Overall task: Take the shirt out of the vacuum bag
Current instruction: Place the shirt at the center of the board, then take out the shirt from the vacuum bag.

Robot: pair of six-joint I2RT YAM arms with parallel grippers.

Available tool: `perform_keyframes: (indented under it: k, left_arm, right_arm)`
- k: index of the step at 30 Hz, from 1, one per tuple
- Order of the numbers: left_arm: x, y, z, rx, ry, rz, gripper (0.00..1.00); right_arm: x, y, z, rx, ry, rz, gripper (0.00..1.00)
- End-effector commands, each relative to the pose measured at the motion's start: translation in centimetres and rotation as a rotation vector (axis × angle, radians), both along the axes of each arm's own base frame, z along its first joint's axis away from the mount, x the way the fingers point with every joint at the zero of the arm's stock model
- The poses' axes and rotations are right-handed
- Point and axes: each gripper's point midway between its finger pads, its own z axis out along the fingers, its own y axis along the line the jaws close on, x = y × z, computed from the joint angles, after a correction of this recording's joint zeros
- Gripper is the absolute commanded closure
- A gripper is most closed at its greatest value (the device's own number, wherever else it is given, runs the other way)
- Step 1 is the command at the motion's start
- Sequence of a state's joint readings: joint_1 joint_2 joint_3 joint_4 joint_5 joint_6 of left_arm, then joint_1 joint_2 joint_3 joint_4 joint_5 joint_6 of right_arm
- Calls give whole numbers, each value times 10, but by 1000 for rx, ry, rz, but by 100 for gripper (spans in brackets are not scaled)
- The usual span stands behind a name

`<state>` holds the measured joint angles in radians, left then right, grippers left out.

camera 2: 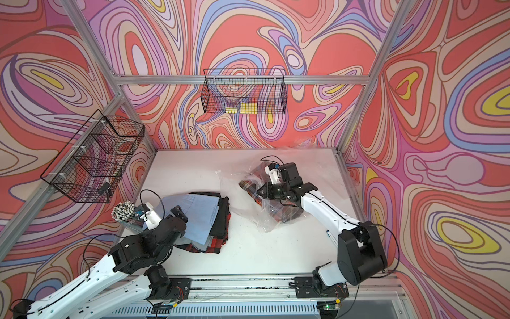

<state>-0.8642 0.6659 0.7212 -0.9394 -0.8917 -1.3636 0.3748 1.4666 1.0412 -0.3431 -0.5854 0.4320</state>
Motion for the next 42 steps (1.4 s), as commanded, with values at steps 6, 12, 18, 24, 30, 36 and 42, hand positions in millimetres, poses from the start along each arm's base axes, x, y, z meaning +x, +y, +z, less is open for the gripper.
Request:
perform_keyframes:
  k: [6,12,18,24,30,36,42]
  left_arm:
    - [-36,30,4,78,250,193,1]
    - [-30,5,12,49,282,98,1]
    - [15,-85,16,-106,82,-325,1]
    - [57,-172,31,-151,-18,-547,1]
    - [96,-241,19,-181,9,-630,1]
    - [130,-272,-15,-216,59,-641,1]
    - [154,-288,-51,-253,111,-633,1]
  right_arm:
    - [6,9,10,29,-30,22,100]
    - [7,9,9,23,-28,21,100]
    - [8,6,14,0,-47,10,100]
    - [7,4,22,-2,-62,6,100]
    - [4,2,31,-1,-80,1,100]
    - [0,-2,39,-13,-102,-1,100]
    - [-4,-5,47,-16,-123,-3,100]
